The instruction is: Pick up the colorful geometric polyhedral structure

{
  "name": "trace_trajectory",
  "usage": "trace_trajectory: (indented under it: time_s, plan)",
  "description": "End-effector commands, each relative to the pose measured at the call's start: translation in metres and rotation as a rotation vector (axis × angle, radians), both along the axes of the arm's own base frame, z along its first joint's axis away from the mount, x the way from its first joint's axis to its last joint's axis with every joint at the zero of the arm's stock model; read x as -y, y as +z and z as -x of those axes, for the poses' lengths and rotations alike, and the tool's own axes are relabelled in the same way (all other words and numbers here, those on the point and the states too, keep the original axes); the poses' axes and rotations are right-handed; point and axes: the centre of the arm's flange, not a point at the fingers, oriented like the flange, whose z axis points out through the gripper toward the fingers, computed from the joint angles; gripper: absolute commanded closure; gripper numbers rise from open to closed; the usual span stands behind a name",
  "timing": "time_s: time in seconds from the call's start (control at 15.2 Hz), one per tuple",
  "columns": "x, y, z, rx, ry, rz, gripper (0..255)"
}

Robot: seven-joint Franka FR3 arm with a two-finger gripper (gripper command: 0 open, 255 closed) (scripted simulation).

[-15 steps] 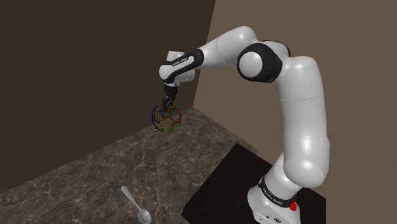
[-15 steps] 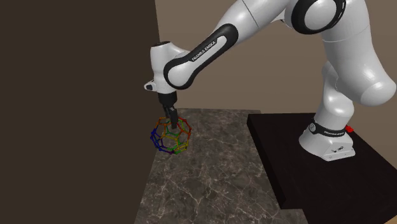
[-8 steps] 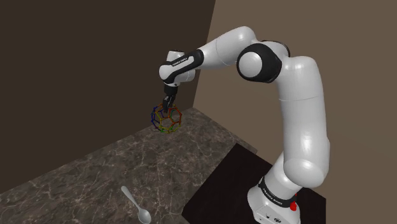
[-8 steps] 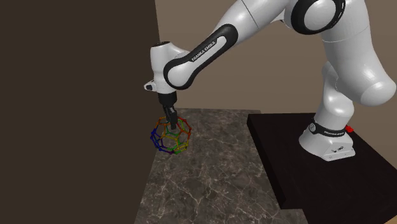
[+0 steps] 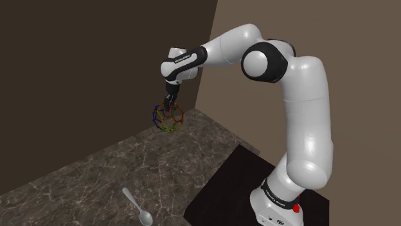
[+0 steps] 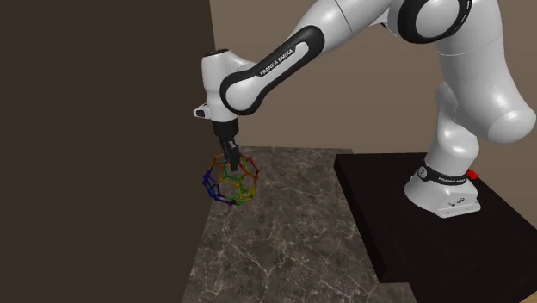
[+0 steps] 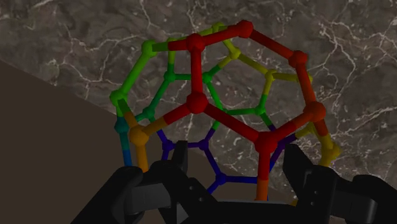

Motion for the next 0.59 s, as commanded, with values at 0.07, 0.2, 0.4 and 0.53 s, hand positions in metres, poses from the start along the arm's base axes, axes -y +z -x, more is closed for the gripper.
trace_trajectory:
  time_s: [0.07,0.2,0.4,0.53]
  plan:
    - [0.002,0.018,0.001,0.002,0.000,0.000,255]
    - [0.002,0.029,0.001,0.002,0.000,0.000,255]
    - [0.002,0.045,0.001,0.002,0.000,0.000,255]
    - [0.002,0.055,0.001,0.002,0.000,0.000,255]
